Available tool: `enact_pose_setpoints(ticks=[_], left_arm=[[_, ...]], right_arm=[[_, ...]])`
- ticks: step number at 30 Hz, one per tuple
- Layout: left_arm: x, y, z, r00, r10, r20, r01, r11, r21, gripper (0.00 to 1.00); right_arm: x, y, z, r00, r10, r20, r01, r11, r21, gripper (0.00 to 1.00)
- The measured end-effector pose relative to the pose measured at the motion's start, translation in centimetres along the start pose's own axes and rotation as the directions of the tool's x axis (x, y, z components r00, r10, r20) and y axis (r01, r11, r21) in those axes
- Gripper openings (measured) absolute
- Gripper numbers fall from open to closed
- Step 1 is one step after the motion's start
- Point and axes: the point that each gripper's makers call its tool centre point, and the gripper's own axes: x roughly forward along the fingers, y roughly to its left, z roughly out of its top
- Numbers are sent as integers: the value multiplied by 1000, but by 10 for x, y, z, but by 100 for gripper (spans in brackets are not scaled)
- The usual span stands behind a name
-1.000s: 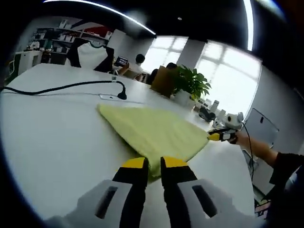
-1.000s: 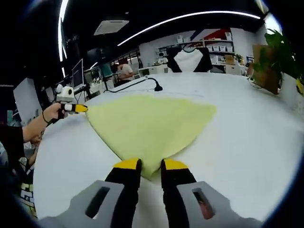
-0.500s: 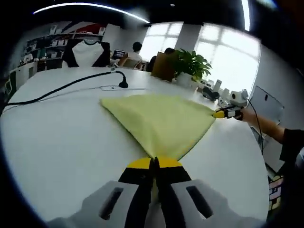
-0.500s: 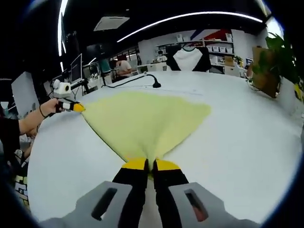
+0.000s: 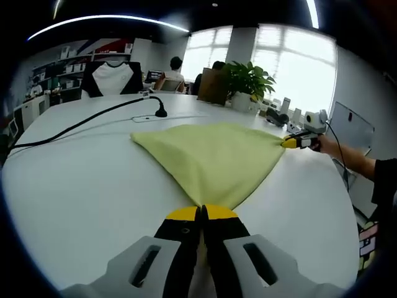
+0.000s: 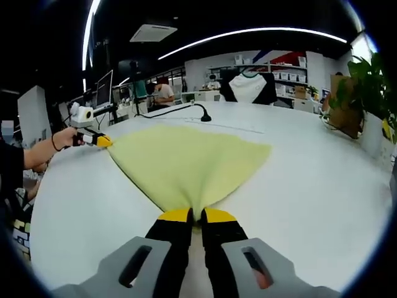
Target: Fold the garment on the visible template until the final outline fits inside the template.
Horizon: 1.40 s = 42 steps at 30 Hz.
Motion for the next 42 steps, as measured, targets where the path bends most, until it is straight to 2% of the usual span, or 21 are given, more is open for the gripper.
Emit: enact_pose_setpoints(ticks=[2, 4, 6, 9, 10, 14, 20, 24, 25, 30, 34, 35, 36, 37, 38, 39, 40, 42], left_arm=[[-2, -1, 4, 1000, -9, 21, 9, 1000, -17, 2], [-3, -4, 10, 998, -13, 56, 12, 1000, 5, 2], [-3, -4, 9, 999, -10, 52, 10, 1000, 7, 2], [-3, -4, 8, 998, -5, 55, 6, 1000, -12, 2], [-3, -4, 7, 998, 4, 57, -4, 1000, -5, 2], [-5, -7, 9, 998, 10, 65, -10, 1000, -6, 4], [-16, -4, 13, 995, 47, 89, -48, 999, 4, 3], [-27, 2, 18, 988, 98, 116, -99, 995, 8, 2], [-32, 2, 20, 986, 107, 128, -109, 994, 10, 2], [-56, -3, 30, 972, 147, 185, -156, 987, 37, 2], [-73, -9, 37, 956, 160, 246, -174, 984, 34, 2], [-77, -16, 38, 958, 126, 258, -149, 986, 72, 2], [-80, -18, 36, 959, 119, 257, -142, 987, 72, 2], [-85, -18, 34, 954, 131, 270, -153, 986, 61, 2], [-87, -18, 33, 950, 136, 283, -159, 986, 59, 2], [-91, -20, 30, 947, 133, 291, -156, 986, 57, 2], [-94, -21, 29, 945, 133, 298, -154, 987, 48, 2], [-99, -23, 28, 941, 138, 309, -162, 985, 52, 2]], right_arm=[[-2, -1, 1, 1000, -6, 3, 6, 1000, -6, 4], [-5, -4, 3, 1000, -14, 9, 14, 1000, -5, 4], [-8, -8, 4, 1000, -24, 13, 23, 1000, 4, 4], [-14, -19, 6, 997, -76, 19, 76, 997, -3, 0], [-17, -25, 4, 995, -102, 2, 102, 995, -15, 0], [-23, -21, 10, 995, -86, 43, 85, 996, 19, 0], [-31, -16, 22, 991, -101, 84, 102, 995, -6, 0], [-34, -12, 26, 988, -114, 101, 118, 993, -31, 0], [-36, -14, 26, 986, -140, 95, 146, 987, -61, 0], [-49, -11, 31, 981, -153, 115, 164, 983, -88, 0], [-62, -4, 41, 968, -174, 182, 192, 977, -90, 0], [-65, -1, 47, 962, -165, 220, 188, 978, -88, 0], [-73, -6, 49, 942, -230, 244, 263, 958, -113, 0], [-77, -5, 52, 930, -245, 273, 282, 954, -105, 0], [-81, 1, 55, 920, -225, 320, 245, 969, -22, 0], [-84, 1, 52, 919, -234, 318, 244, 970, 9, 0], [-87, -1, 51, 911, -255, 325, 265, 964, 13, 0], [-93, 2, 46, 907, -278, 315, 299, 954, -19, 0]])
